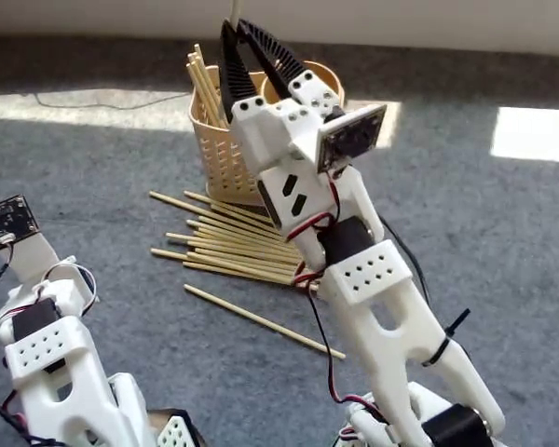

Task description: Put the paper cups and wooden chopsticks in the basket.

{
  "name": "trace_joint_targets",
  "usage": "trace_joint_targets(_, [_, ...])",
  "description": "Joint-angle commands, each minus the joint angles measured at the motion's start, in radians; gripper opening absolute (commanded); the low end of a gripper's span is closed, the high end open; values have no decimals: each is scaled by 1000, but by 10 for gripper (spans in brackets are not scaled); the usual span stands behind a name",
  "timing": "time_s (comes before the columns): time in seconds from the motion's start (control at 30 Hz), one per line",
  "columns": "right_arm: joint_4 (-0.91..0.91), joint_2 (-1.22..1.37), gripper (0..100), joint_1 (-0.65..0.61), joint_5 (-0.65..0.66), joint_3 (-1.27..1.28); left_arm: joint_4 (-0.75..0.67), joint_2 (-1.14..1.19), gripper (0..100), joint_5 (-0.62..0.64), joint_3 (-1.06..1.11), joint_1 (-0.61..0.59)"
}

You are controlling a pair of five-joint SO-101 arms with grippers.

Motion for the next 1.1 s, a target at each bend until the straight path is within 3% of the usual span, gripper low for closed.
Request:
trace_joint_targets(0.0, [-33,30,5,15,-2,-79,-18,-19,5,-9,-4,-8])
trace_joint_targets(0.1, [-33,84,5,16,9,-84,-18,-19,5,-9,-4,-8])
trace_joint_targets(0.3, [-108,151,5,-10,258,-65,-18,-19,5,-11,-4,-8])
trace_joint_targets(0.4, [-193,159,5,-18,315,16,-18,-19,5,-11,-4,-8])
trace_joint_targets(0.77, [-208,153,8,-18,313,147,-18,-19,5,-11,-4,-8])
trace_joint_targets(0.87, [-206,153,48,-18,310,148,-18,-19,5,-11,-4,-8])
trace_joint_targets(1.07, [-33,151,109,-12,117,139,-18,-19,5,-11,-4,-8])
